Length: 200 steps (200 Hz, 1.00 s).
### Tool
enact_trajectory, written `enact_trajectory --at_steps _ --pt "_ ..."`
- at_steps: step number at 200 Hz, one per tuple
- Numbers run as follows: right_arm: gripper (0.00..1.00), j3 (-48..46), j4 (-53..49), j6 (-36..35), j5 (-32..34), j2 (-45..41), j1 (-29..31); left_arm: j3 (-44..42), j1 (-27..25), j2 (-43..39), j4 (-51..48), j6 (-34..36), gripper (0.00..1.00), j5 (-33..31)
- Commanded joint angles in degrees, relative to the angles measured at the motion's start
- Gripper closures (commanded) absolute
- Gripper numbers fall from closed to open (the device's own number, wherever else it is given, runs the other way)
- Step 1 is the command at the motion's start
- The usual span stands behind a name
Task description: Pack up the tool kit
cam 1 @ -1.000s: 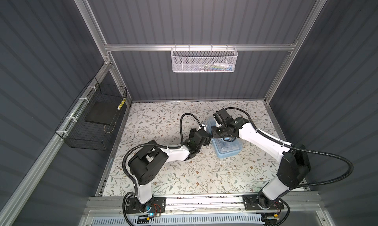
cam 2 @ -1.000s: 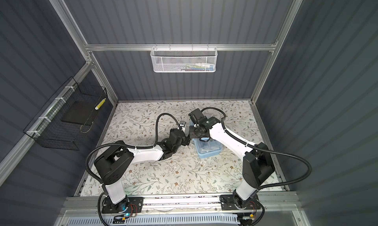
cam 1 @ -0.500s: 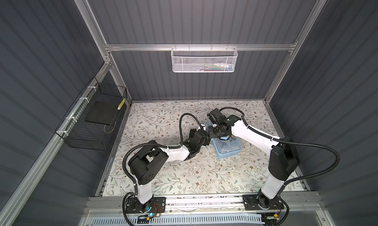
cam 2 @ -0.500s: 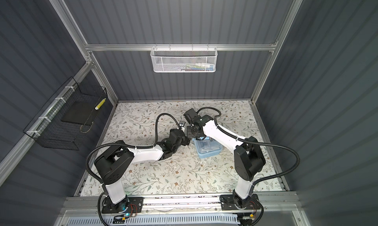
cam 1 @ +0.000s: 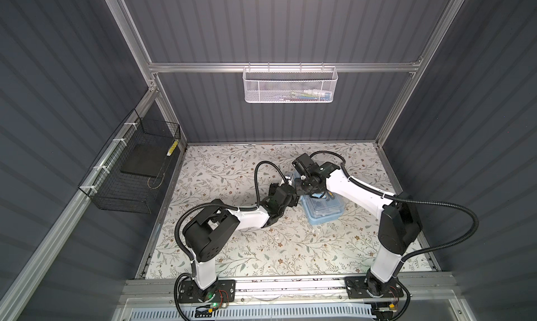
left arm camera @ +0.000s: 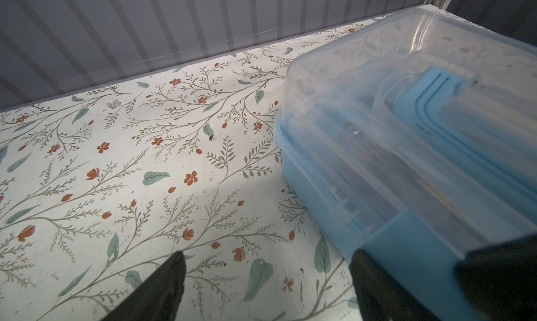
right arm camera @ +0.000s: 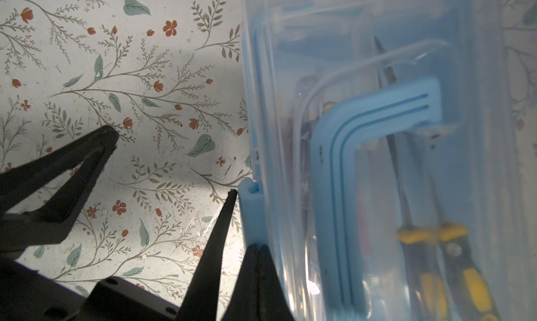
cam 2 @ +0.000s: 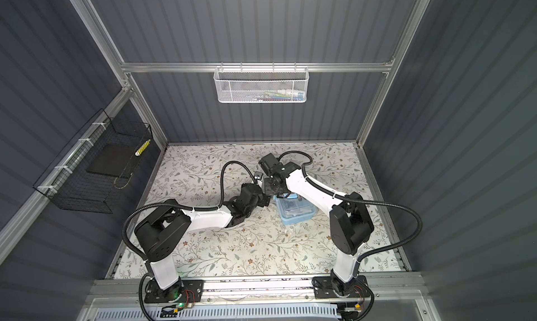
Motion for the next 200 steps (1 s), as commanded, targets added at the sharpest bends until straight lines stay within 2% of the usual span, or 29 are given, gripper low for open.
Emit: enact_trajectory --at_steps 1,200 --pt "0.98 0.66 -3.04 0.83 2.2 1.46 0.31 -0.24 -0.11 1.47 1.19 -1.19 0.1 2.38" --pt "0.99 2.24 -5.49 0.69 4.36 3.81 1.4 -1.3 -0.05 1.13 1.38 -1.68 0.1 2.19"
